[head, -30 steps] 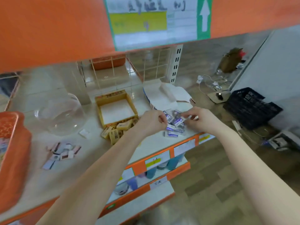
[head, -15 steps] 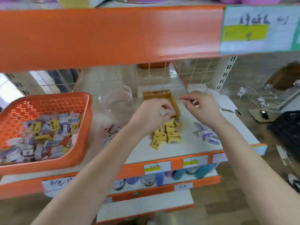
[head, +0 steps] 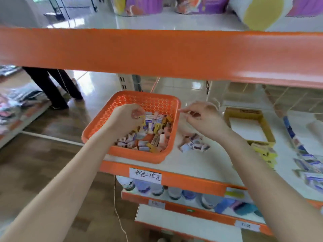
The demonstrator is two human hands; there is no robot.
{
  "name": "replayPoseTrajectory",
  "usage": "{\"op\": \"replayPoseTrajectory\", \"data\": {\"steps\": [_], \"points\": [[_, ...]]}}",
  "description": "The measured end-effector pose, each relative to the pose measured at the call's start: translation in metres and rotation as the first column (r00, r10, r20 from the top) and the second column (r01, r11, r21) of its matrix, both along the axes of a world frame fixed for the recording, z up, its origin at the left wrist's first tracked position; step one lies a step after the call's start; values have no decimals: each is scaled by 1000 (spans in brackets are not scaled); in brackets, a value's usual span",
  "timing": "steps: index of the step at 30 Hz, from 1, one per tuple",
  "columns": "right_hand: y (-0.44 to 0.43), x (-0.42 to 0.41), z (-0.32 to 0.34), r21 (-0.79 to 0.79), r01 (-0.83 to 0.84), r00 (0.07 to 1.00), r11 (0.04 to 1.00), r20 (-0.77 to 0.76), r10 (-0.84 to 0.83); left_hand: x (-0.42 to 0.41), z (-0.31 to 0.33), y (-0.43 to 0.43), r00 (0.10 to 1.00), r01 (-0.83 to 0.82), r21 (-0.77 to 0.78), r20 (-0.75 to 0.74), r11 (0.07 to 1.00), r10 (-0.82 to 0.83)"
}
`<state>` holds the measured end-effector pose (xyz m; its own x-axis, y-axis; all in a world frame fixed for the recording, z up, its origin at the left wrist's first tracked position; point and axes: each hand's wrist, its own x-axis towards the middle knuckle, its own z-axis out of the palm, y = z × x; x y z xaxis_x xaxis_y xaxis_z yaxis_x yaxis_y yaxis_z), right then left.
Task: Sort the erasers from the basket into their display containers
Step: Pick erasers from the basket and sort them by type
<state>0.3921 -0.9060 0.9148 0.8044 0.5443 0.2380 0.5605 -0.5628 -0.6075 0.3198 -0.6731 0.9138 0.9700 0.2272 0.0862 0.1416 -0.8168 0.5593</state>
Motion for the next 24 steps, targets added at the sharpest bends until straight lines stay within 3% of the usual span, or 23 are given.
{"op": "replayPoseTrajectory", "data": {"steps": [4, 7, 11, 15, 24], "points": [[36, -3, -3, -56, -110, 994, 992, -1, 110, -6, -9, 26, 999, 24, 37, -40, 999, -22], [59, -4, -6, -141, -196, 978, 970, 37, 204, -4, -15, 34, 983, 127, 99, -145, 987, -112], [77, -1, -7, -327, -289, 953, 900, -12, 301, -3, -15, 31, 908, 311, 51, -311, 949, -281], [81, 4, -7, -587, -248, 954, 770, -11, 299, 11, -16, 31, 844, 415, 29, -385, 910, -373], [101, 4, -14, -653, -151, 981, 742, -8, 192, 51, -34, 53, 789, 519, 194, -484, 833, -378]]}}
